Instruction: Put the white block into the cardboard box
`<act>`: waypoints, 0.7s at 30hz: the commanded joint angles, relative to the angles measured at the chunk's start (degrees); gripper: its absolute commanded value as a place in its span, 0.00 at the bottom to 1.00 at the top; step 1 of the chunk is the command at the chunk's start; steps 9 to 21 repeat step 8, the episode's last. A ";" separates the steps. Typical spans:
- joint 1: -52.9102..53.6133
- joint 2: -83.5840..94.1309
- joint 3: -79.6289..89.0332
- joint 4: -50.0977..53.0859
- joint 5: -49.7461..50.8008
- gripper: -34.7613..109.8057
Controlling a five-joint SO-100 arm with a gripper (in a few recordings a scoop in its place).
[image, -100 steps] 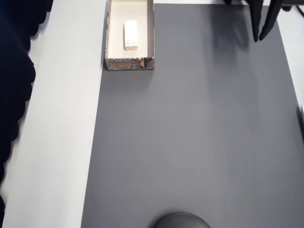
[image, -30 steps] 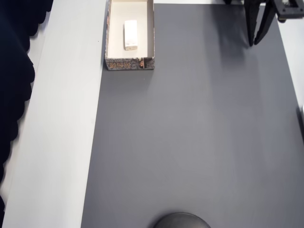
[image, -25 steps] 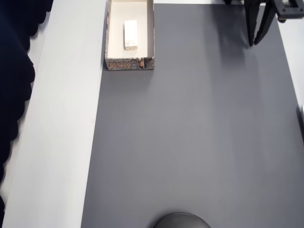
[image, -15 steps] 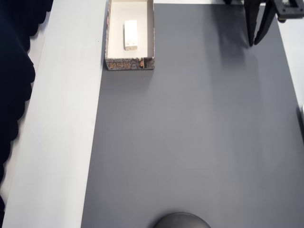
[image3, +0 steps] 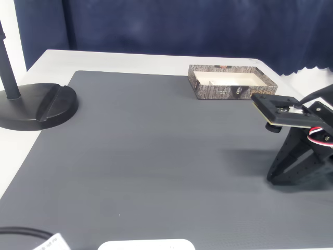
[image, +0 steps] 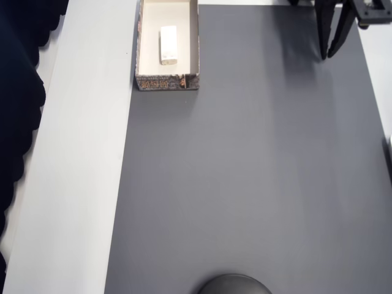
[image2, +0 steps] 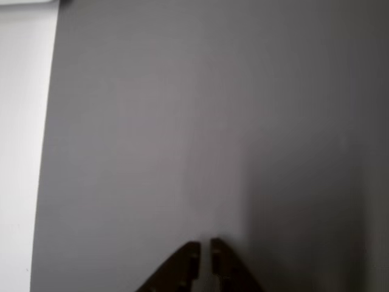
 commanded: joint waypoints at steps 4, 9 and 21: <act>0.70 2.02 1.05 0.18 -0.09 0.23; 0.70 2.02 1.05 0.18 -0.09 0.23; 0.70 2.02 1.05 0.18 -0.09 0.23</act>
